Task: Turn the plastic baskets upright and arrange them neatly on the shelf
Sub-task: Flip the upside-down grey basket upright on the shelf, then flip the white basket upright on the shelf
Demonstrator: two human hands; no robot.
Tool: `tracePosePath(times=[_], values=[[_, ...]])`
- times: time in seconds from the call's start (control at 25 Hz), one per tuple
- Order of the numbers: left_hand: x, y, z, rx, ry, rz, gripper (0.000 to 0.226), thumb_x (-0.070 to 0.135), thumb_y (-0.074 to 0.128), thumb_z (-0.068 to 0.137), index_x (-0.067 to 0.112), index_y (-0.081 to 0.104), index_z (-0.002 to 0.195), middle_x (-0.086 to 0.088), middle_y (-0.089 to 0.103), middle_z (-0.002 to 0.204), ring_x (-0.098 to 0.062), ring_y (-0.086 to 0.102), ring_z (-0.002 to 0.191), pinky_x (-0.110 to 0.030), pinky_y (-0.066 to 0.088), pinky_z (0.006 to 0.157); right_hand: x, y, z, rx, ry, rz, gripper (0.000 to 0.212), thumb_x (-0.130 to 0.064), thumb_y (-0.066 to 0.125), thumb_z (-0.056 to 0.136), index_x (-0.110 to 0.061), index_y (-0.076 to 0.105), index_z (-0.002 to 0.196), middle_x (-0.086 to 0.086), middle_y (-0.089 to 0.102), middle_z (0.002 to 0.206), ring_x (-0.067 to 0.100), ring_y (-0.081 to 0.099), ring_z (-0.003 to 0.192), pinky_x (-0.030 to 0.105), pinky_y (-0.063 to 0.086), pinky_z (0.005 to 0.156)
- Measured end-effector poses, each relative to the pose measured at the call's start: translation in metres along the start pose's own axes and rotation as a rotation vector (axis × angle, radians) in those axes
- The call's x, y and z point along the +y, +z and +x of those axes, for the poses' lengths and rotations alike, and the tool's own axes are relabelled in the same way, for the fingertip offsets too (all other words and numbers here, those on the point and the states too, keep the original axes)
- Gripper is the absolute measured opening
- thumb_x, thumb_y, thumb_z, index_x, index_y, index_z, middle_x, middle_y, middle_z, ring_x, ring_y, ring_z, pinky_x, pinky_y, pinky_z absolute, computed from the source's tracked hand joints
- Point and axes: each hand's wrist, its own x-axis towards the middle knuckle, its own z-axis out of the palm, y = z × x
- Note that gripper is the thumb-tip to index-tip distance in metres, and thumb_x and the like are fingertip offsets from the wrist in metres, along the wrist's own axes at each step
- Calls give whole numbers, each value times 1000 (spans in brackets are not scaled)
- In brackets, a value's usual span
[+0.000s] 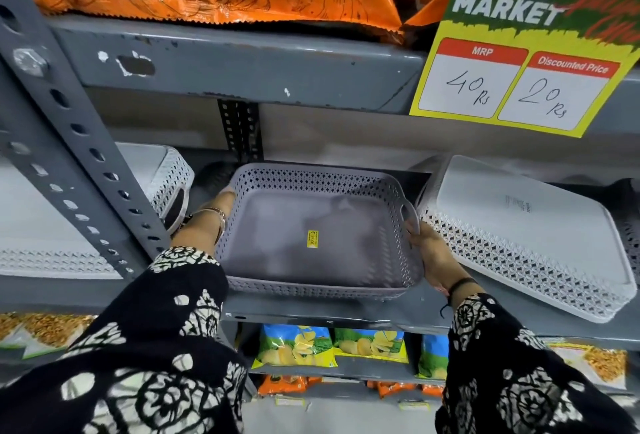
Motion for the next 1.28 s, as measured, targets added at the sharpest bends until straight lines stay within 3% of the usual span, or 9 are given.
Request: tracePosePath(times=[0.16,0.24,0.32,0.48,0.6,0.68,0.92,1.12,1.28], values=[[6,7,-8,-7,55,25,67,47,42,83,8,42,137,-17,44,143,-34,42,131,-46,32,114,-7,3,-5,25,-53,-188,33,3,39,90,1,45,122,26,58,118,25,61,84,38,53,75],[11,15,-16,141,58,142,90,60,45,66,9,38,139,-18,40,146,-36,39,132,-48,30,114,-26,0,-10,124,-132,-309,42,-9,46,91,-3,39,132,20,49,136,29,54,111,41,44,96],[30,44,-41,261,203,455,81,56,42,82,5,28,144,-21,29,151,-36,29,138,-46,21,118,-46,-21,-18,225,-241,-335,46,-18,47,92,-4,38,135,16,48,139,28,48,124,34,39,100],[76,145,-92,109,484,439,69,41,37,94,2,16,146,-23,27,151,-37,27,139,-42,19,118,-70,-106,-27,418,-333,-289,43,-26,43,94,-3,44,131,15,49,138,26,46,126,26,35,95],[88,221,-120,-78,490,357,70,44,38,93,6,15,147,-23,31,150,-39,33,135,-44,29,114,-68,-183,-28,545,-288,-321,46,-33,37,94,-3,49,126,17,52,134,29,47,121,33,34,100],[94,263,-135,-171,494,344,75,51,39,89,10,14,147,-20,29,152,-39,33,136,-45,31,114,-63,-228,-28,609,-261,-348,48,-46,35,90,-7,59,105,19,57,115,25,50,104,33,35,87],[94,329,-135,-116,458,417,72,51,30,94,9,11,149,-18,18,156,-35,22,142,-38,22,117,-39,-311,3,513,-120,-378,61,-47,38,91,0,43,128,26,57,123,39,53,114,45,42,99],[81,348,-129,-150,435,366,63,42,28,97,0,26,144,-19,29,152,-34,30,139,-40,26,115,-20,-311,20,404,-78,-318,47,-45,33,93,-11,45,63,5,45,61,18,43,60,28,34,60],[72,348,-137,-72,316,436,73,52,17,95,-1,25,144,-22,30,151,-37,34,136,-40,32,109,-23,-316,29,372,30,-361,47,-49,31,92,-11,47,69,4,43,66,15,40,61,28,32,60]])
